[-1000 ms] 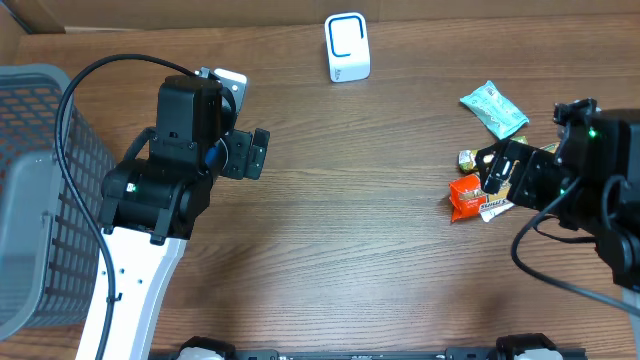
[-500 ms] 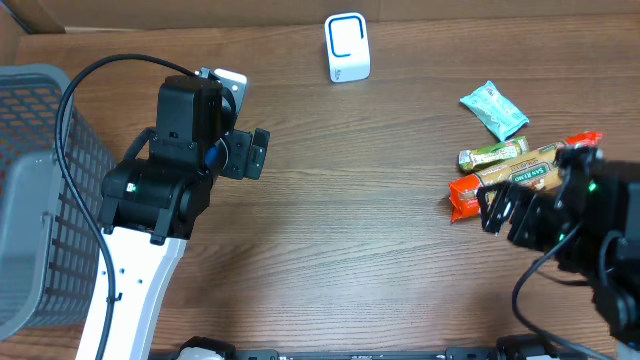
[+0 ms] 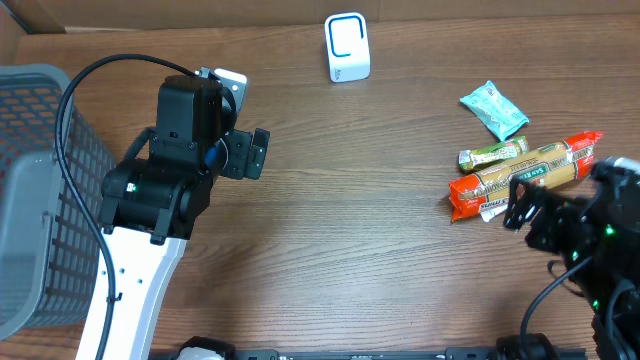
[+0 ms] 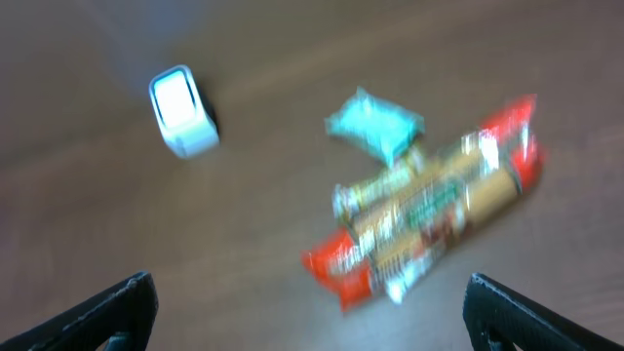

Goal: Scan the item barcode

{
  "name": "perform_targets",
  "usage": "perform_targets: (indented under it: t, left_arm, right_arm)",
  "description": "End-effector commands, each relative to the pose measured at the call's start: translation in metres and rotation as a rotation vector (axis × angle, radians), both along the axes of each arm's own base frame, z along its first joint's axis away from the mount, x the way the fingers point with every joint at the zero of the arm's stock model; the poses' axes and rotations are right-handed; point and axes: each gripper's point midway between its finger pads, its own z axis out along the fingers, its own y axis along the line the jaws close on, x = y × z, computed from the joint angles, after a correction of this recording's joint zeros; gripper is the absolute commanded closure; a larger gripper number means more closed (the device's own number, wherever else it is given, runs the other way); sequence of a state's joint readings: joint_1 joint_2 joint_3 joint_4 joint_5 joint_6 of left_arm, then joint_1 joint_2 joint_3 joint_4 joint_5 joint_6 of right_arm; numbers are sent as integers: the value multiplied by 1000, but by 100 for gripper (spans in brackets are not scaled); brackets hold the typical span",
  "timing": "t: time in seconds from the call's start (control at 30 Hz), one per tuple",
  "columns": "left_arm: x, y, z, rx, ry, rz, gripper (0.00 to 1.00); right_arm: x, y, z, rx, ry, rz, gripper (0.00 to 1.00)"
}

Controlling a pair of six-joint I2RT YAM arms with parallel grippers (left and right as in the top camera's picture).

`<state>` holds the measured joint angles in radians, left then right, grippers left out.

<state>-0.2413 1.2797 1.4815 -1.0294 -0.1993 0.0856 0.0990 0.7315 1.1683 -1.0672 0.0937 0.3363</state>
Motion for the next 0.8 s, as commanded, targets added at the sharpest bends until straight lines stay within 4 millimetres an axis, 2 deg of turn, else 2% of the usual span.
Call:
perform_targets:
  t: [0.0, 0.1, 0.37, 0.63, 0.77]
  left_arm:
    - [1, 1, 3, 17, -7, -5, 1]
    - [1, 1, 3, 17, -7, -5, 1]
    - [1, 1, 3, 17, -7, -5, 0]
    - [1, 1, 2, 17, -6, -5, 0]
    - [1, 1, 3, 17, -7, -5, 0]
  right_arm:
    - [9, -8, 8, -26, -97, -42, 0]
    - [19, -7, 9, -15, -183, -44, 0]
    - [30, -6, -15, 15, -331, -51, 0]
    - [23, -7, -7, 45, -572, -54, 0]
    - [15, -8, -12, 55, -654, -54, 0]
